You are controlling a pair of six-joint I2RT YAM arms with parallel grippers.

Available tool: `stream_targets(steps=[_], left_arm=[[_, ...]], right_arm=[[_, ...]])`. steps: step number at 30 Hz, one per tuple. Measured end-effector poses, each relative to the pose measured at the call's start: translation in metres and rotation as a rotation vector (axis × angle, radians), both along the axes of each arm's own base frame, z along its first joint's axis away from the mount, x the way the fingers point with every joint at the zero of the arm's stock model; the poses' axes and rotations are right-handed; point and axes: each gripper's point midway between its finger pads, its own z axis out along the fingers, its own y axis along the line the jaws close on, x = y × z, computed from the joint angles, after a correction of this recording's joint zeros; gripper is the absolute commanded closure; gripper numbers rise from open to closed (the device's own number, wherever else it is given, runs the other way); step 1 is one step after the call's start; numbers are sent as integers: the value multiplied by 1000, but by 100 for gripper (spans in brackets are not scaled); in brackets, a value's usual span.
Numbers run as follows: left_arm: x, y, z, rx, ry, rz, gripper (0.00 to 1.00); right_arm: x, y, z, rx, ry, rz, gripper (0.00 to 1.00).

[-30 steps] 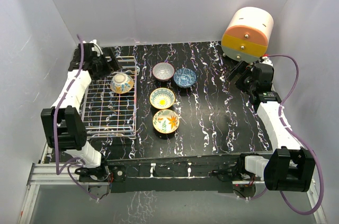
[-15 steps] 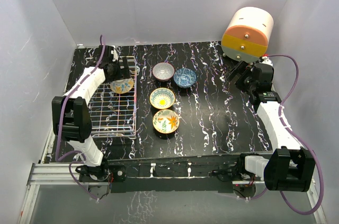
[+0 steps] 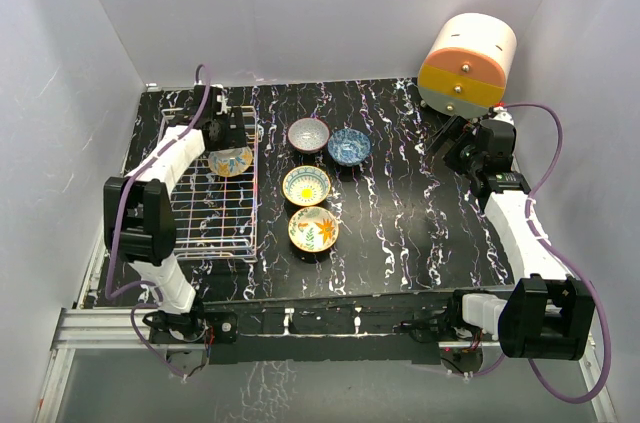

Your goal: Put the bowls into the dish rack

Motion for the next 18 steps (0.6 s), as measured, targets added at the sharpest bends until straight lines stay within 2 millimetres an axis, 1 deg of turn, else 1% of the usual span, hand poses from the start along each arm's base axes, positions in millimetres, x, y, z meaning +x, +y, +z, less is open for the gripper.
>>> stream_targets(steps=[6, 11, 16, 18], left_arm=[[7, -2, -17, 4, 21, -7, 18], [12, -4, -14, 2, 2, -11, 30], [14, -5, -11, 12, -8, -17, 35], [14, -6, -11, 20, -7, -16, 42]], right_arm=[[0, 0, 0, 0, -1, 0, 4], [0, 0, 0, -1, 0, 0, 4], [0, 0, -1, 0, 0, 0, 4], [0, 0, -1, 0, 0, 0, 4]])
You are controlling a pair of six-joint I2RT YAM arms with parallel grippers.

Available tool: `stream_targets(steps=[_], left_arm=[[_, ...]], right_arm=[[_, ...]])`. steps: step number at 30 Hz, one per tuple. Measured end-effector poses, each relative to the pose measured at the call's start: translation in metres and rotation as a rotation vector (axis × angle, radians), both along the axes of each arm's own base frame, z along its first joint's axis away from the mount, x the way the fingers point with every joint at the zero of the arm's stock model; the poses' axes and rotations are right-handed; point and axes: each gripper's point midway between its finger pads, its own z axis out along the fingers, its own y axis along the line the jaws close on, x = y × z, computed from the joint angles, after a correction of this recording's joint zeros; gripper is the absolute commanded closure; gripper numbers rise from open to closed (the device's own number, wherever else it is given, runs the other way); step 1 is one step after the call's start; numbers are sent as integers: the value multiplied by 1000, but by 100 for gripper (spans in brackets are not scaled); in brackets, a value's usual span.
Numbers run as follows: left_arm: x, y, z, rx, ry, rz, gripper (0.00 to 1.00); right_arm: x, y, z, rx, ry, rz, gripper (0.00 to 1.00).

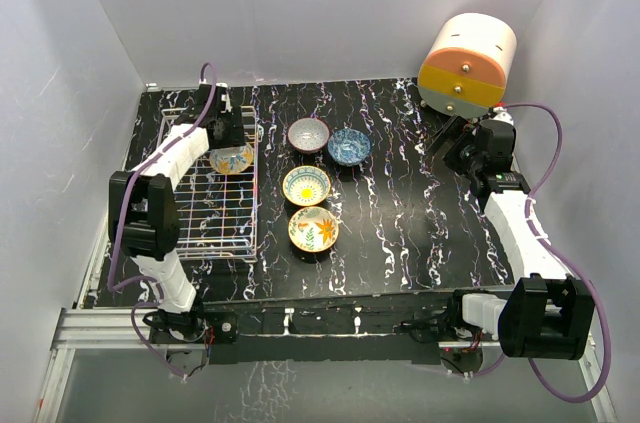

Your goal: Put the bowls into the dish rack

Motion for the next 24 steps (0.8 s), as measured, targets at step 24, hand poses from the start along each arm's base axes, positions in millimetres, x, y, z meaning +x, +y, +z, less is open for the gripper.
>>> stream_targets(steps=[24], left_arm=[[-103, 3, 3, -12, 128, 34, 78]], right_arm=[[-2, 1, -6, 3, 12, 3, 5]])
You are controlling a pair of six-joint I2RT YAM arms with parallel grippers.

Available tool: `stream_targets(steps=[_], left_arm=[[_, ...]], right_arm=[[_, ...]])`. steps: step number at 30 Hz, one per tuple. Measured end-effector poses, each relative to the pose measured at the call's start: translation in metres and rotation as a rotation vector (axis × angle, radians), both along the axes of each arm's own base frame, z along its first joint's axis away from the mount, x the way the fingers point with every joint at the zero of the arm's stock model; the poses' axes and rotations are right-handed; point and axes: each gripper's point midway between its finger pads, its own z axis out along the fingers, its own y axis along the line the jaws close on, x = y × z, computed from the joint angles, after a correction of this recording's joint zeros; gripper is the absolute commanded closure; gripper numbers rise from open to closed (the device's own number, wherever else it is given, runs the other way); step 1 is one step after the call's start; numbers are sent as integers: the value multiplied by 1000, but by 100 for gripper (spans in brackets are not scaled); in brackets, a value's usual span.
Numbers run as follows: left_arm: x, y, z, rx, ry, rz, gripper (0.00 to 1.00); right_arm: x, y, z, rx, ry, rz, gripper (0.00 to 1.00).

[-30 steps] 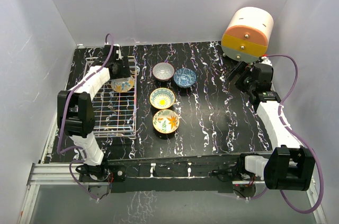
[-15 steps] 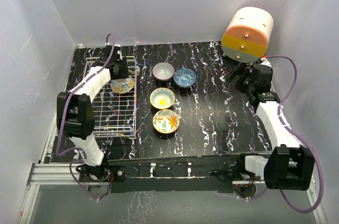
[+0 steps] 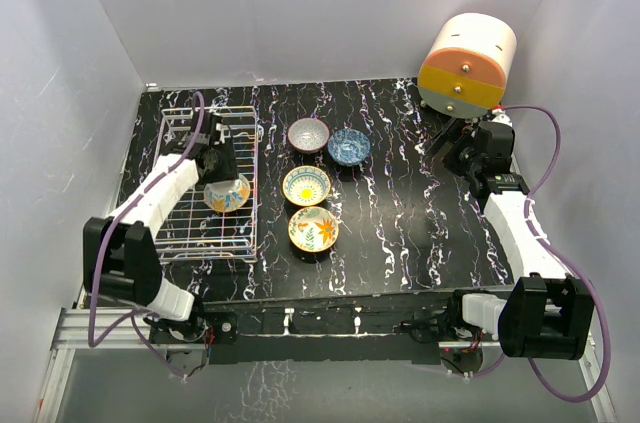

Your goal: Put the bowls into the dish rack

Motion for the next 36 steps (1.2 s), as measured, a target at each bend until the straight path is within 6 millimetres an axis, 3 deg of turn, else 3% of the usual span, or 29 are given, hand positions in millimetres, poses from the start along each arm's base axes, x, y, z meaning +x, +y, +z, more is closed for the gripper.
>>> stream_targets(steps=[5, 23, 24, 28, 32, 36], left_arm=[[-31, -4, -1, -41, 5, 19, 79], [-95, -18, 3, -130, 33, 53, 84], [-96, -19, 2, -133, 37, 55, 83], [-102, -17, 5, -129, 42, 69, 61], [-100, -15, 30, -141, -25, 80, 55], [-81, -18, 64, -163, -124, 77, 55]], right_arm=[[0, 1, 0, 3, 0, 4, 5], [-7, 7, -10, 31, 22, 23, 5], [-8, 7, -10, 33, 22, 24, 5], [-11, 8, -15, 39, 34, 26, 5], [-11, 8, -15, 39, 34, 26, 5], [-11, 10, -15, 43, 32, 31, 5]])
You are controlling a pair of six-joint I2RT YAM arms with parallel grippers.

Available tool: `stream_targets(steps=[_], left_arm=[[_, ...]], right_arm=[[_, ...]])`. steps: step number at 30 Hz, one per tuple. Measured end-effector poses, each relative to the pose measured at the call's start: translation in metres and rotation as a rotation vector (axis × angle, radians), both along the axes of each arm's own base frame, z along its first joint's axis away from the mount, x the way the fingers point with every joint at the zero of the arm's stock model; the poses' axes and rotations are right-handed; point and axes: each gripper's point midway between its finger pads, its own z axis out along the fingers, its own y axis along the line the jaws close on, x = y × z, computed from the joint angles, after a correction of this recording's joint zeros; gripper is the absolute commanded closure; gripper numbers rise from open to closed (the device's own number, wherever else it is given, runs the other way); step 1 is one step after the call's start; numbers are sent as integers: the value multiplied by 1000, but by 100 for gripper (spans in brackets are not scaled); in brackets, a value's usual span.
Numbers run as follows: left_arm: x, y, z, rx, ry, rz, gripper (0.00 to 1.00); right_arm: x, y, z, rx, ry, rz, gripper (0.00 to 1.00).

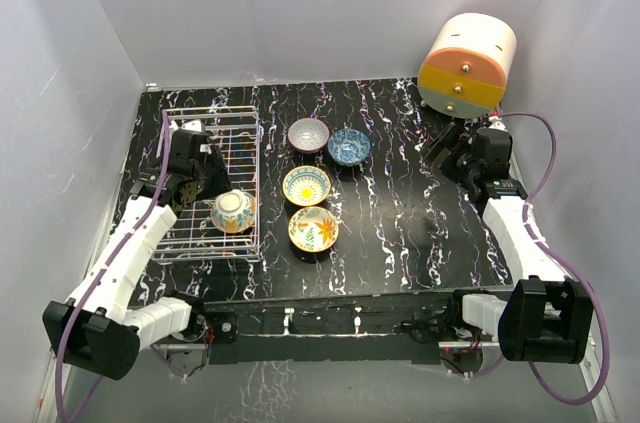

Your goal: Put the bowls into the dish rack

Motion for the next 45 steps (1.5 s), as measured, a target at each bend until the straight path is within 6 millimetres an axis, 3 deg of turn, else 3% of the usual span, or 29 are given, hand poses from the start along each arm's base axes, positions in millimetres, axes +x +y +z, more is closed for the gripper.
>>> stream_targets(steps=[2, 6, 21, 28, 38, 45], left_arm=[[9, -1, 7, -2, -38, 2, 55], [25, -4, 0, 2, -50, 5, 55], [81, -13, -67, 71, 8, -4, 54], [81, -13, -93, 102, 84, -23, 53], [72, -11, -97, 110, 122, -27, 52], [54, -6, -96, 115, 149, -25, 51]], right_arm=[[0, 0, 0, 2, 0, 0, 5], [0, 0, 0, 2, 0, -1, 5], [0, 0, 0, 2, 0, 0, 5], [0, 0, 0, -2, 0, 2, 5], [0, 0, -1, -5, 1, 3, 5], [-4, 0, -9, -3, 18, 3, 5]])
